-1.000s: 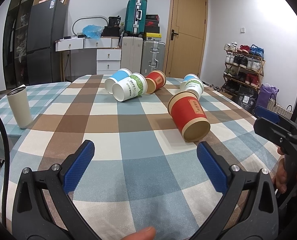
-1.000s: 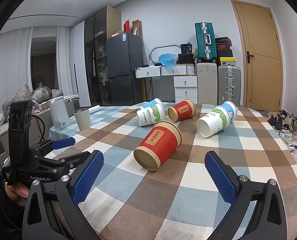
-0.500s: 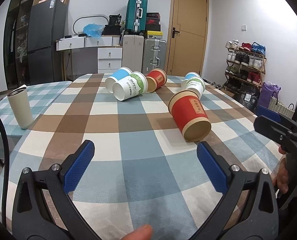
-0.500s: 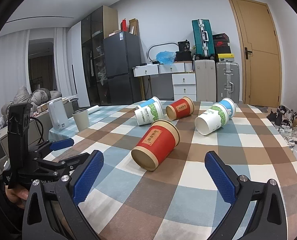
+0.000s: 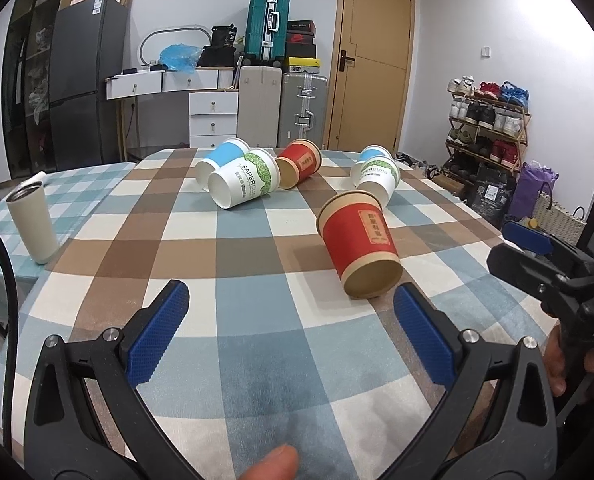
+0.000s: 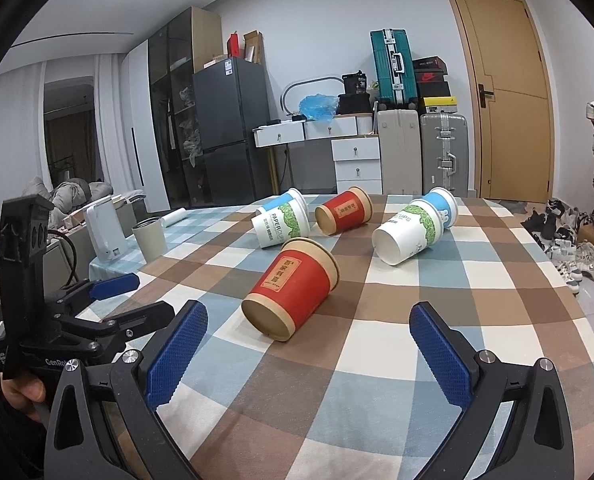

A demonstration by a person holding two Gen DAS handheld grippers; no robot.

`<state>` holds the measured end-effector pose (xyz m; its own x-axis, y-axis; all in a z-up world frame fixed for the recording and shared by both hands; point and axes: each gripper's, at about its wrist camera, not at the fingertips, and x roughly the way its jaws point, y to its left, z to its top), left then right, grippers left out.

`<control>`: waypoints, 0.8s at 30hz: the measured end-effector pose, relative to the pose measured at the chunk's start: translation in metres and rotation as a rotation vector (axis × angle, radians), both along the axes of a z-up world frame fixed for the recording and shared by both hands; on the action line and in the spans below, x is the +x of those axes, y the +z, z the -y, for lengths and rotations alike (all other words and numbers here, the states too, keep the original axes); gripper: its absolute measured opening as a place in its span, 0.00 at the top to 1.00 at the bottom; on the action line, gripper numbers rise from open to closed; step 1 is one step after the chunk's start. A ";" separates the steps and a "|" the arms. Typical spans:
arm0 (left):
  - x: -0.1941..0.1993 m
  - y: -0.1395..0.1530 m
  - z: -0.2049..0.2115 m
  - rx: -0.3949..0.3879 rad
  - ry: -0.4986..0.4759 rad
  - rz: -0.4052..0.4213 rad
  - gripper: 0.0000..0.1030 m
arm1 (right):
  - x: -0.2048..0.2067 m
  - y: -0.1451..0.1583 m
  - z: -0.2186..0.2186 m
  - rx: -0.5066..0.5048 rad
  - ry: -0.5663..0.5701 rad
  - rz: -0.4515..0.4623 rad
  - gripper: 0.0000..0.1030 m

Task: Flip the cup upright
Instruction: 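Move the left tool toward the red cup lying on its side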

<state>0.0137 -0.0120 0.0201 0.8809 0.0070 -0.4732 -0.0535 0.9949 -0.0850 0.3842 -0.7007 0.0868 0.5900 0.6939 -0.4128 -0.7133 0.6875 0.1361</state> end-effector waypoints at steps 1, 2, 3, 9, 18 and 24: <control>0.002 0.002 0.002 0.006 0.002 0.000 0.01 | 0.002 0.001 0.001 -0.003 -0.010 -0.001 0.00; 0.005 0.003 0.003 0.007 0.001 -0.002 0.01 | 0.004 0.002 0.002 -0.001 -0.018 -0.005 0.00; 0.009 0.004 0.005 0.007 0.000 -0.007 0.01 | 0.006 0.003 0.004 0.002 -0.023 -0.010 0.00; 0.036 0.003 0.018 0.008 -0.018 -0.054 0.01 | 0.017 0.006 0.010 -0.007 -0.062 -0.028 0.00; 0.077 -0.001 0.038 -0.030 -0.073 -0.127 0.05 | 0.027 0.003 0.020 -0.019 -0.100 -0.041 0.00; 0.102 -0.011 0.051 -0.021 -0.087 -0.195 0.07 | 0.029 0.004 0.024 -0.015 -0.106 -0.039 0.00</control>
<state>0.1158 -0.0627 0.0094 0.7697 -0.0768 -0.6338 0.0149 0.9946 -0.1025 0.4129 -0.7245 0.0910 0.6428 0.6221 -0.4470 -0.6312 0.7607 0.1511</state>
